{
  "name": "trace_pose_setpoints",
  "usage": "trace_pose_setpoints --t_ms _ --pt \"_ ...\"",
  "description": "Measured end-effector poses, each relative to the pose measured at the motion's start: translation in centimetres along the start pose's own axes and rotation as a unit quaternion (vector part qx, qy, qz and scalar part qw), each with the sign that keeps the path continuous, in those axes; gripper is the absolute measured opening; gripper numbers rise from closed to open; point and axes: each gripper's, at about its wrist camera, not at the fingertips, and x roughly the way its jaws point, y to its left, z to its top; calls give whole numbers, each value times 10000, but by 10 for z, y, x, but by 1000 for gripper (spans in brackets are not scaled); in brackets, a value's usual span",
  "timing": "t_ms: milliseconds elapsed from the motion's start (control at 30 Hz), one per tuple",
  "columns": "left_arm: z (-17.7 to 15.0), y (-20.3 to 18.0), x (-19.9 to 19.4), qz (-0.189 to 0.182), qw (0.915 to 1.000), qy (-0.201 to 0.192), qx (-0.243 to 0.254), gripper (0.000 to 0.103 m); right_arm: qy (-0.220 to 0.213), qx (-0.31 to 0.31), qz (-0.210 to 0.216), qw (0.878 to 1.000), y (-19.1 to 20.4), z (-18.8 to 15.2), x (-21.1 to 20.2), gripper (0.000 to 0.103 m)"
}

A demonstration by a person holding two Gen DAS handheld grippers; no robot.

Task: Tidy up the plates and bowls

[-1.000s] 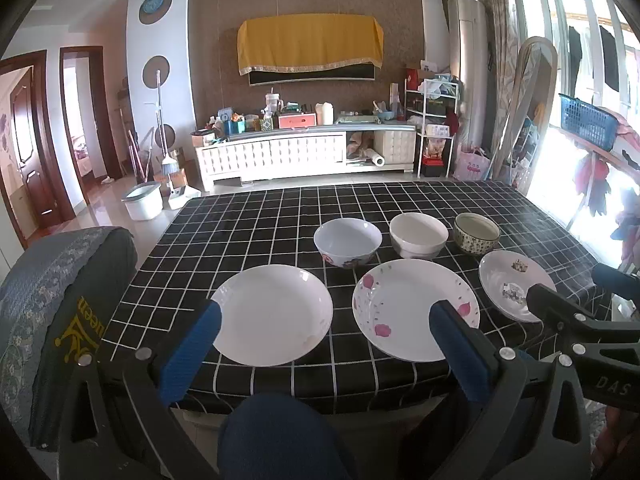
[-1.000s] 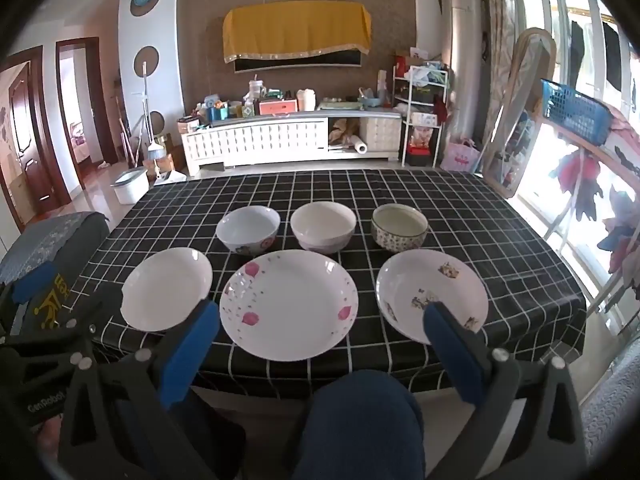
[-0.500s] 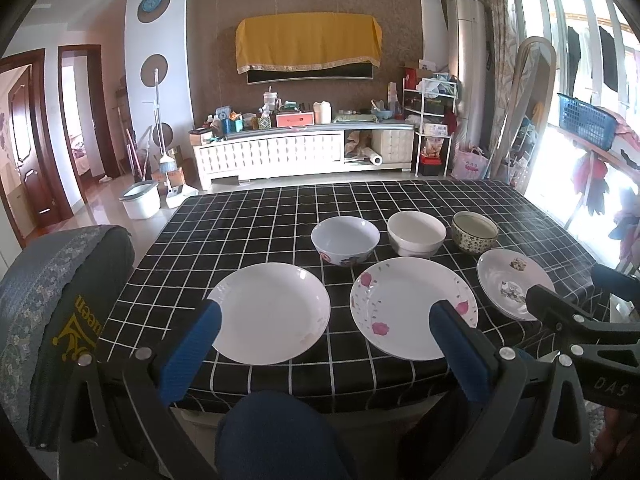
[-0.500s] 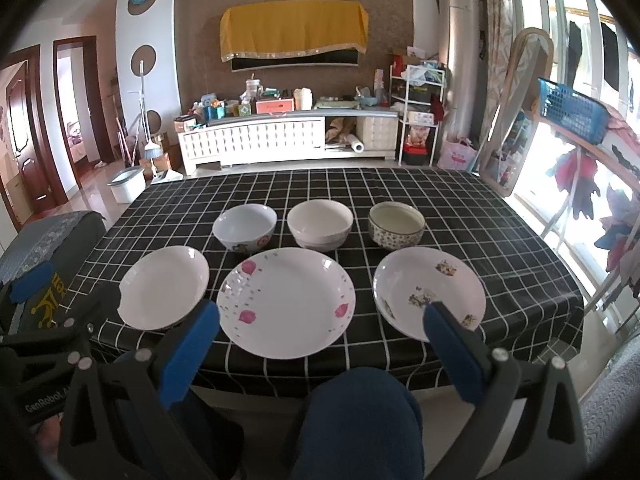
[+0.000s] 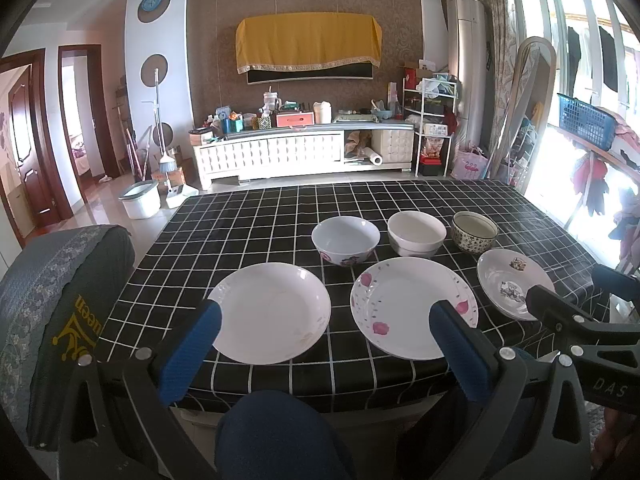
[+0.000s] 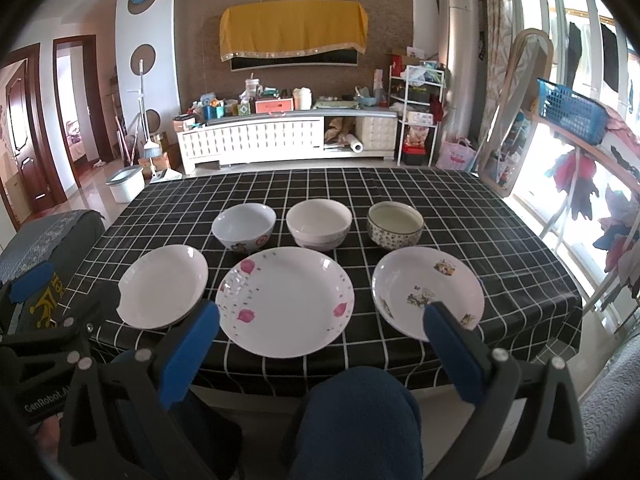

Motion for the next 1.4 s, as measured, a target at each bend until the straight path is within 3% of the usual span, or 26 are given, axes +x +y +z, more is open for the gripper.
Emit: trace_pose_setpoints --t_ms 1400 --pt "13 11 -6 39 9999 -40 -84 103 -4 -91 43 9999 8 11 -5 103"
